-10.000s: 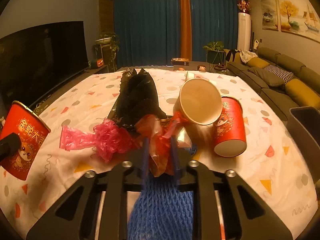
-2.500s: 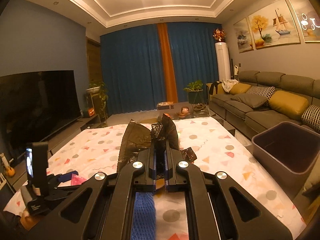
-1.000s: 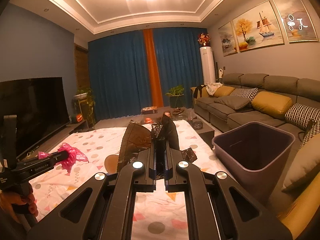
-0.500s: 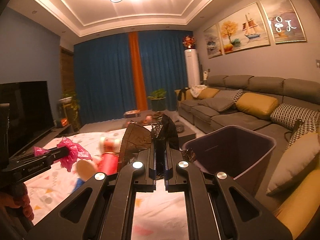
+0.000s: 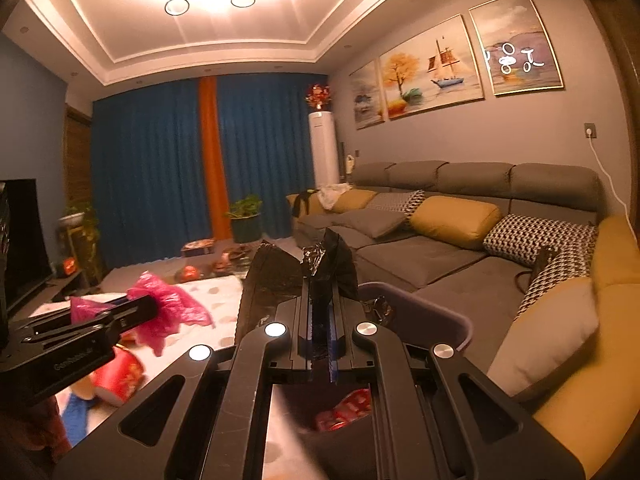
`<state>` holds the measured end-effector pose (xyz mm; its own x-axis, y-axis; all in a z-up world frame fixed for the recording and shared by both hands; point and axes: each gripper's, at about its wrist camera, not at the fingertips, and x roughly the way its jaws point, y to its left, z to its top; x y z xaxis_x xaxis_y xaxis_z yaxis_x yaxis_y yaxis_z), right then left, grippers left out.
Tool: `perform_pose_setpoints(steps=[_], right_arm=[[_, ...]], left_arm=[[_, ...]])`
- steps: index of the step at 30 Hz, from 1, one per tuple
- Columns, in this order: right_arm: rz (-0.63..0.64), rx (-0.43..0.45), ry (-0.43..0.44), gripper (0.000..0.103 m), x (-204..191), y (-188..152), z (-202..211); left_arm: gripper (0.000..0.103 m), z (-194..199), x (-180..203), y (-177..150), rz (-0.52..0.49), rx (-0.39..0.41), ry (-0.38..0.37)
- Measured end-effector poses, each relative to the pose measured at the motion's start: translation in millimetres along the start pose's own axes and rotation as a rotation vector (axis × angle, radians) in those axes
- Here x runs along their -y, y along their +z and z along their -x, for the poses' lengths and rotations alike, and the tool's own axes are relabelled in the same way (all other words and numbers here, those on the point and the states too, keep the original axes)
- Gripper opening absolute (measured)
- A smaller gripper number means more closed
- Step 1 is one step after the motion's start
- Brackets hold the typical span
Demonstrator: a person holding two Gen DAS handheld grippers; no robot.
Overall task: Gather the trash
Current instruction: 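Carry the black bag and pink bag over the grey bin, then open both tools to drop the black and pink bags into the bin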
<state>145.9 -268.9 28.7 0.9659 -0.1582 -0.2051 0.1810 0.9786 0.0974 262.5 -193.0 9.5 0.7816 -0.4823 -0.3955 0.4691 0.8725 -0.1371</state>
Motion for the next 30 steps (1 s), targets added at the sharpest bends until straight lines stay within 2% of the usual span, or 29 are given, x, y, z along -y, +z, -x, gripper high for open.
perform_pose_setpoints(steps=[11, 30], right_arm=[[-0.025, -0.037, -0.04, 0.007, 31, -6, -26], [0.004, -0.081, -0.028, 0.007, 35, -8, -52]], left_arm=[[0.022, -58, 28, -3, -0.037, -0.044, -0.045], [0.022, -92, 36, -9, -0.03, -0.098, -0.085]])
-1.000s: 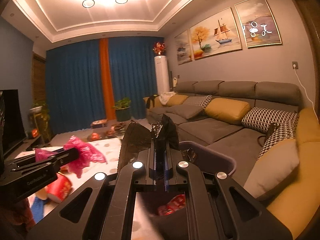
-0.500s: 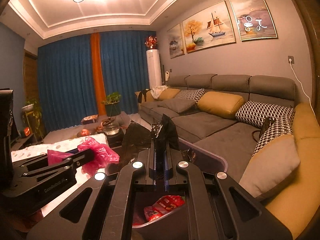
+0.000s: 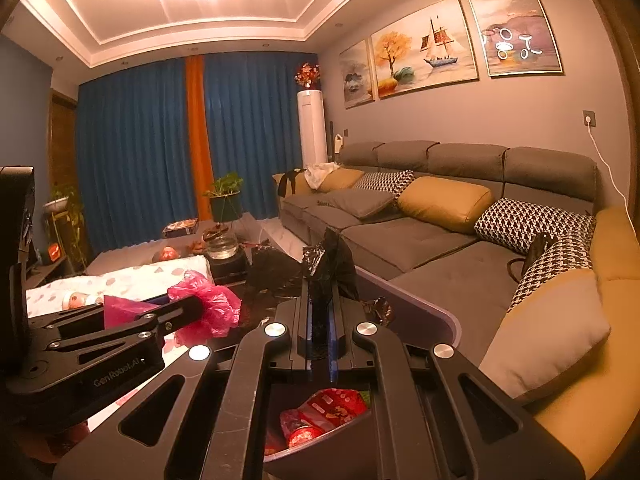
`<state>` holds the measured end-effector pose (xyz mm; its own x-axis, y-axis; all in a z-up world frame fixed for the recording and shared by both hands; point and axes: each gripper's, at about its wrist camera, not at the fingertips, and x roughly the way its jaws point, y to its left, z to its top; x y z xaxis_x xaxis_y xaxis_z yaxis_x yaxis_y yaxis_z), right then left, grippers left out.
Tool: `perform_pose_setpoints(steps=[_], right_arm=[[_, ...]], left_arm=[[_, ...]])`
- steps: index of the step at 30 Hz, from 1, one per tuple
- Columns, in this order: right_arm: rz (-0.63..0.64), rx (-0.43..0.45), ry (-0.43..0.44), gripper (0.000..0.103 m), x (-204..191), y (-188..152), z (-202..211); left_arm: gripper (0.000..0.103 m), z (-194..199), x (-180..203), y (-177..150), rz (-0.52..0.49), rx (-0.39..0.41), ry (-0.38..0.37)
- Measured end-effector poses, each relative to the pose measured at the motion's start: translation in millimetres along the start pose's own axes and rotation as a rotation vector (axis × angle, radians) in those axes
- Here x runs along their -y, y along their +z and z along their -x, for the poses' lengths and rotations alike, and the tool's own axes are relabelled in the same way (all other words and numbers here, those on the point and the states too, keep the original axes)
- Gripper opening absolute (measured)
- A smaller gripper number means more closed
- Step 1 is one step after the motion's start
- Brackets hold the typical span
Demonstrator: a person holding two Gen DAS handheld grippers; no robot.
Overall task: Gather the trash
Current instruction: 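Open both tools to drop the black and pink bags into the bin, then move both tools back to the paper cups and blue net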
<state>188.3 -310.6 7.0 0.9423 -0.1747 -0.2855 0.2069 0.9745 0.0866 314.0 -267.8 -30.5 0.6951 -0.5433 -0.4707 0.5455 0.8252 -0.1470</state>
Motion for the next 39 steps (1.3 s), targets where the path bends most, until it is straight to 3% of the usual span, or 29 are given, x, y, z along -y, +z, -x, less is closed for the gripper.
perform_pose_setpoints(steps=[11, 13, 15, 18, 20, 26, 28, 33, 39], right_arm=[[-0.023, -0.023, -0.006, 0.008, 10, -3, -13], [-0.032, -0.025, -0.007, 0.015, 13, -4, -14], [-0.043, -0.02, -0.014, 0.029, 16, -4, -14], [-0.054, -0.02, -0.021, 0.03, 21, -4, -14], [-0.066, -0.02, -0.03, 0.03, 25, -5, -13], [-0.088, -0.008, -0.051, 0.04, 30, -6, 1], [-0.081, 0.0, -0.057, 0.043, 28, -6, 8], [-0.073, 0.015, -0.046, 0.061, 18, -10, 29], [-0.048, 0.014, -0.002, 0.071, -10, -22, 56]], left_arm=[[0.023, -16, 4, -4, -0.014, -0.027, -0.036], [0.026, -19, 5, -6, -0.019, -0.032, -0.039], [0.029, -22, 3, -8, -0.011, -0.045, -0.051], [0.041, -25, -3, -11, 0.013, -0.065, -0.046], [0.055, -23, -8, -12, 0.038, -0.063, -0.042], [0.069, -9, -15, -14, 0.061, -0.042, -0.016], [0.074, 3, -19, -18, 0.068, -0.025, 0.017], [0.077, 41, -34, -32, 0.106, 0.005, 0.114], [0.082, 100, -57, -56, 0.164, 0.045, 0.279]])
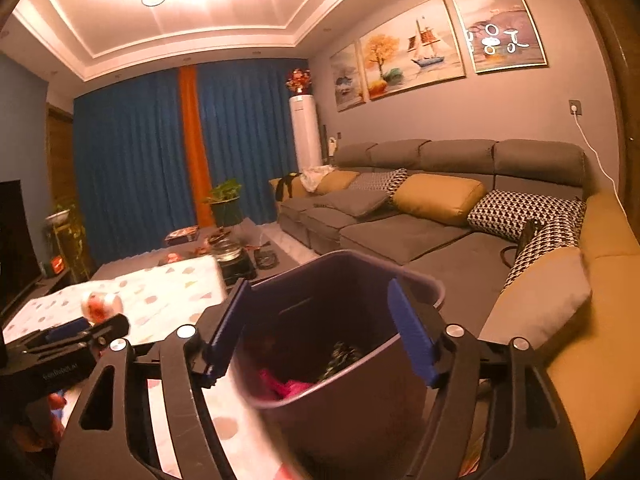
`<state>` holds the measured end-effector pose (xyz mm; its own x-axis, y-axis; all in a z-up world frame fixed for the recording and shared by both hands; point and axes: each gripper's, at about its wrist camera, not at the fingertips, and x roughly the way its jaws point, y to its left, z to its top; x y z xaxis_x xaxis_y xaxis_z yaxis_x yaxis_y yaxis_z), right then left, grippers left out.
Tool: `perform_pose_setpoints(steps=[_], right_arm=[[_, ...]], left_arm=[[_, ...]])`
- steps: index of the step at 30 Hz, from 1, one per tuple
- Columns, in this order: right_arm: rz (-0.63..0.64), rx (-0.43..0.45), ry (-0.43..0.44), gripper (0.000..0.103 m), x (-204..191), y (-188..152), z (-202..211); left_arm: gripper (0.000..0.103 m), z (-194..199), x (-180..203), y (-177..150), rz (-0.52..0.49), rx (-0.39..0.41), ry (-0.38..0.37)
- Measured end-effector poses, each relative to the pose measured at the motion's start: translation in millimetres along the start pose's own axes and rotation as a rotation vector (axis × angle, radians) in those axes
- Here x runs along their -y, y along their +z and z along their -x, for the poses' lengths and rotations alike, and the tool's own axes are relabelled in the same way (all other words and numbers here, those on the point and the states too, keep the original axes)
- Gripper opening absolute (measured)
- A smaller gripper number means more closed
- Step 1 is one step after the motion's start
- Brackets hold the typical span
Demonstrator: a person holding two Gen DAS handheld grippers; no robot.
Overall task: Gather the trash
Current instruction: 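Move both tools back to the paper cups and blue net, then grasp the blue foam net with the left tool and lift it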
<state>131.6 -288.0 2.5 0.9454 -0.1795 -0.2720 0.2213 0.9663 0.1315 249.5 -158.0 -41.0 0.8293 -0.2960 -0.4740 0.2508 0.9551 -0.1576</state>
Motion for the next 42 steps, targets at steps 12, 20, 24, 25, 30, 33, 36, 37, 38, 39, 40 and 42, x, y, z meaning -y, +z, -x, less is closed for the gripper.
perform_pose_setpoints(steps=[12, 20, 24, 25, 30, 33, 36, 37, 38, 39, 40, 42], right_arm=[[0.028, -0.022, 0.129, 0.071, -62, -16, 33], [0.055, -0.042, 0.221, 0.071, -111, -32, 48], [0.075, -0.05, 0.263, 0.071, -137, -39, 56], [0.078, -0.05, 0.268, 0.071, -140, -40, 56], [0.097, -0.054, 0.301, 0.071, -159, -40, 58], [0.105, -0.052, 0.308, 0.071, -165, -40, 58], [0.106, -0.054, 0.307, 0.071, -166, -38, 55], [0.104, -0.056, 0.306, 0.071, -166, -38, 53], [0.103, -0.057, 0.306, 0.071, -165, -38, 53], [0.103, -0.058, 0.303, 0.071, -165, -38, 51], [0.103, -0.058, 0.303, 0.071, -165, -38, 51], [0.102, -0.06, 0.302, 0.071, -165, -38, 48]], left_arm=[[0.083, 89, -100, -36, 0.096, 0.044, 0.267], [0.083, 131, -154, -63, 0.158, 0.033, 0.374], [0.083, 144, -172, -70, 0.169, 0.026, 0.42], [0.083, 146, -176, -73, 0.176, 0.026, 0.423], [0.083, 141, -179, -73, 0.195, -0.003, 0.381], [0.083, 128, -172, -71, 0.172, -0.032, 0.355], [0.083, 108, -167, -71, 0.157, -0.084, 0.334], [0.083, 103, -166, -72, 0.158, -0.1, 0.326], [0.083, 97, -165, -72, 0.157, -0.116, 0.315], [0.083, 89, -165, -73, 0.153, -0.138, 0.309], [0.082, 83, -164, -74, 0.148, -0.161, 0.306], [0.081, 70, -166, -76, 0.154, -0.216, 0.282]])
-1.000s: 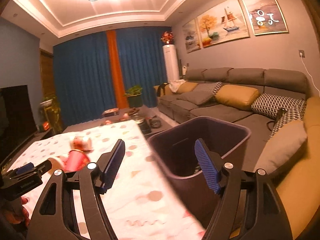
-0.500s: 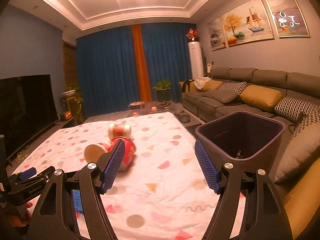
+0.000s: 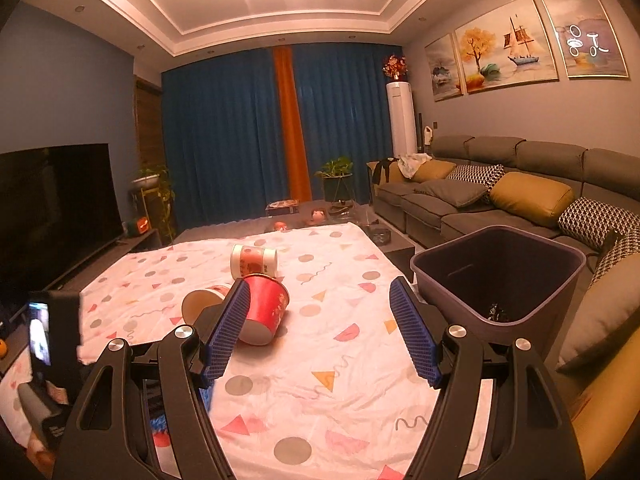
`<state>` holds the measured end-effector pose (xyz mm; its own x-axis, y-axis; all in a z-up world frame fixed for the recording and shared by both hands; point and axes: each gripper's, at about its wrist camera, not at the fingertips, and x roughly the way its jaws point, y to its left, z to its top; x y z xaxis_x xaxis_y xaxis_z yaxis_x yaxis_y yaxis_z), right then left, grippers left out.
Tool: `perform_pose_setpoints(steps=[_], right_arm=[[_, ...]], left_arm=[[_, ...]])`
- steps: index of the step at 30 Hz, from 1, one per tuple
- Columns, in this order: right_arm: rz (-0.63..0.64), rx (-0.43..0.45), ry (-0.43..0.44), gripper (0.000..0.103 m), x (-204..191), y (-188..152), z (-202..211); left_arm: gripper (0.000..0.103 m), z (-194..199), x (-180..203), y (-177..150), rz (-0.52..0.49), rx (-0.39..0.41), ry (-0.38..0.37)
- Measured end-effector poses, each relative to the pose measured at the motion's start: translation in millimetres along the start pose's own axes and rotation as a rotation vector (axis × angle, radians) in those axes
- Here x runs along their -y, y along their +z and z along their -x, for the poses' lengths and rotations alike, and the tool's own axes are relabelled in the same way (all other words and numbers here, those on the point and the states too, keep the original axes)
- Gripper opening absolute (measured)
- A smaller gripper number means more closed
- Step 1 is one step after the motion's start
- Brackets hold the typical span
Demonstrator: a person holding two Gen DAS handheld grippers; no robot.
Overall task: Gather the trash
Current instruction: 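Grasp the blue foam net with the left tool and lift it, then grasp the orange-white paper cup rim with the right tool while the left tool holds the net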
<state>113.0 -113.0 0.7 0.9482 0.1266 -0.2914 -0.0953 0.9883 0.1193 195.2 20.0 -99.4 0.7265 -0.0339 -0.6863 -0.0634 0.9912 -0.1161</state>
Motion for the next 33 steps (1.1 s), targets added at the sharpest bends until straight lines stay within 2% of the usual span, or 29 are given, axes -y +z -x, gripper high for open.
perform_pose_setpoints(steps=[3, 5, 6, 8, 9, 10, 11, 12, 13, 14, 19, 23, 33], right_arm=[[-0.001, -0.006, 0.002, 0.071, 0, -2, -3], [-0.002, -0.008, 0.005, 0.071, 0, -2, -3], [-0.002, -0.008, 0.006, 0.071, 0, -2, -4], [-0.002, -0.01, 0.009, 0.071, -1, -2, -5], [-0.001, -0.013, 0.01, 0.071, -2, -2, -6], [0.0, -0.014, 0.011, 0.071, -3, -3, -6], [0.001, -0.016, 0.013, 0.071, -4, -3, -6], [0.004, -0.018, 0.015, 0.071, -5, -3, -7], [0.007, -0.019, 0.016, 0.071, -6, -4, -7], [0.011, -0.021, 0.017, 0.071, -7, -4, -7], [0.035, -0.047, 0.028, 0.071, -15, -7, -14], [0.071, -0.085, 0.043, 0.071, -29, -12, -28], [0.199, -0.189, 0.121, 0.062, -87, -27, -78]], left_arm=[[0.078, -14, 2, 1, -0.004, -0.06, 0.005], [0.069, -23, 2, 1, -0.006, -0.103, -0.002], [0.068, -27, 2, 0, -0.006, -0.124, -0.003], [0.06, -28, 4, 1, -0.02, -0.123, 0.009], [0.055, -28, 6, 1, -0.028, -0.124, 0.011], [0.045, -27, 6, 1, -0.03, -0.122, 0.017], [0.033, -26, 6, 0, -0.029, -0.12, 0.007], [0.027, -25, 5, 1, -0.026, -0.119, -0.005], [0.015, -24, 5, 1, -0.021, -0.12, -0.028], [0.011, -24, 5, 1, -0.022, -0.12, -0.051], [0.01, -14, -1, 2, -0.014, -0.074, -0.079], [0.01, 1, -21, 4, 0.035, -0.04, -0.123], [0.01, 32, -77, 20, 0.113, 0.053, -0.094]])
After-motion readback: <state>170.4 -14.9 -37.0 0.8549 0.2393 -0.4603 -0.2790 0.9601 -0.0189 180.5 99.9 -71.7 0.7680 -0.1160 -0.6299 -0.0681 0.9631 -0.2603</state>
